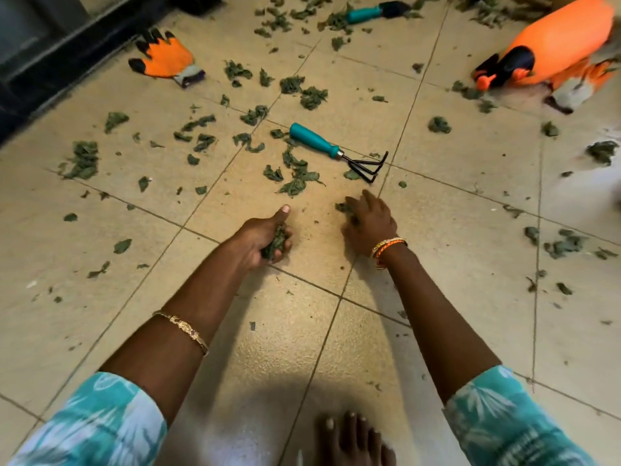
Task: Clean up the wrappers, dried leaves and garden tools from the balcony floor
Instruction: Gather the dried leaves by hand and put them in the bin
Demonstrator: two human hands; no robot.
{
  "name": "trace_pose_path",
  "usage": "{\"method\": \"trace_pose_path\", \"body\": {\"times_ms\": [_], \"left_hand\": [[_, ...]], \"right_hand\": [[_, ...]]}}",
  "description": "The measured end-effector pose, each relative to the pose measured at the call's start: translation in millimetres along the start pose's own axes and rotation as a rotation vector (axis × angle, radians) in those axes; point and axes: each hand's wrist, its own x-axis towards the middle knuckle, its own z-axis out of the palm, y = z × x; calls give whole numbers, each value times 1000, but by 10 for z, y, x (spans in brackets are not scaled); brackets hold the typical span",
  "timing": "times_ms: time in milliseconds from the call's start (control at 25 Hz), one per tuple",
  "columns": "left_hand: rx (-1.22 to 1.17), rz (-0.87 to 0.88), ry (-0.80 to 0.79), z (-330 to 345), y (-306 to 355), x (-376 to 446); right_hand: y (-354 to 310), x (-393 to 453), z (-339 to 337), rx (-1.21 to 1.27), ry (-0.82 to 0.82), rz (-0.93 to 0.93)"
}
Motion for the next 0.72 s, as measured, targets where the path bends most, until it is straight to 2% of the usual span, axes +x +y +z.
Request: {"method": "trace_pose_path", "body": {"times_ms": [160, 320, 440, 600, 720], "left_hand": [[-82, 44, 188, 205, -91, -59], [-18, 25, 243, 378, -153, -157], [21, 23, 234, 446, -212, -203], [11, -5, 108, 528, -265, -165], [57, -17, 51, 629, -262, -133]], "right_hand": [[-131, -115, 192, -98, -85, -74], [-83, -256, 337, -29, 116, -313], [72, -247, 215, 37, 220, -417], [34, -221, -38, 402, 310, -227], [-119, -333, 10, 471, 406, -195]]}}
